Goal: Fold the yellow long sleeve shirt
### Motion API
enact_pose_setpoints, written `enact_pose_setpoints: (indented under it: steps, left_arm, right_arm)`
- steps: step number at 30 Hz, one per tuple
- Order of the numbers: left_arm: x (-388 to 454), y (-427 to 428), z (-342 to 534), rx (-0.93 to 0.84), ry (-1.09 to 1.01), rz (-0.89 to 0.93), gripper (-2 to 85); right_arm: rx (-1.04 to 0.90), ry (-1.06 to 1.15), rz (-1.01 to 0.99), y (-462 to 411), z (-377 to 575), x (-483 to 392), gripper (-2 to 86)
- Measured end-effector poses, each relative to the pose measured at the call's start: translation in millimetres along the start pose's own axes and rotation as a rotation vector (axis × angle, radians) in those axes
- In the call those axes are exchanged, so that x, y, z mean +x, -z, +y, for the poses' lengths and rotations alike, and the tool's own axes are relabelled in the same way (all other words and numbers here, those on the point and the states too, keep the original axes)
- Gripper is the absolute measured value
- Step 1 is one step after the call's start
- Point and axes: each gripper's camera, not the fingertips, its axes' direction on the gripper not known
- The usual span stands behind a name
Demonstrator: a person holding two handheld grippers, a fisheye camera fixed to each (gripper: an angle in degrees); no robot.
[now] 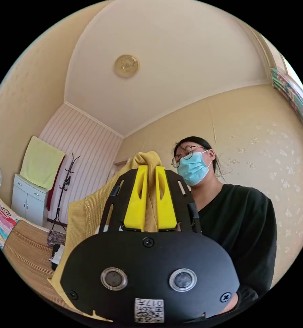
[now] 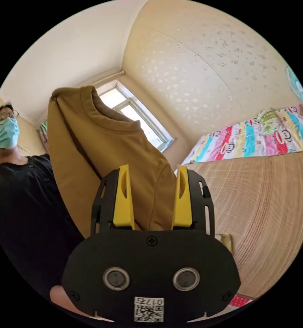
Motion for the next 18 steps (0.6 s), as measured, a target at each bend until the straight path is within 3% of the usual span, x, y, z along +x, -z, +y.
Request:
enact_pose_setpoints:
  steps: [6, 9, 11, 14, 18]
  left_arm:
    - [-27, -30, 2, -0.027, 0.074, 0.296, 4.4]
    - [-35, -44, 3, 0.007, 0.103, 0.321, 4.4]
    - [-32, -42, 2, 0.021, 0.102, 0.333, 4.4]
    - [-15, -27, -3, 0.008, 0.076, 0.284, 4.5]
    - [27, 19, -5, 0.009, 0.102, -0.037, 4.6]
  right_arm:
    - [-0.042, -0.022, -0.356, -41, -8, 45, 20.1]
    - [-0.154, 0.015, -0.496, -81, 1, 45, 19.6]
    - [-0.078, 0.082, -0.699, -92, 18, 29, 15.2]
    - [-0.041, 0.07, -0.58, -78, 24, 20, 6.1]
    - [0.199, 0.052, -0.209, -5, 23, -1, 4.4]
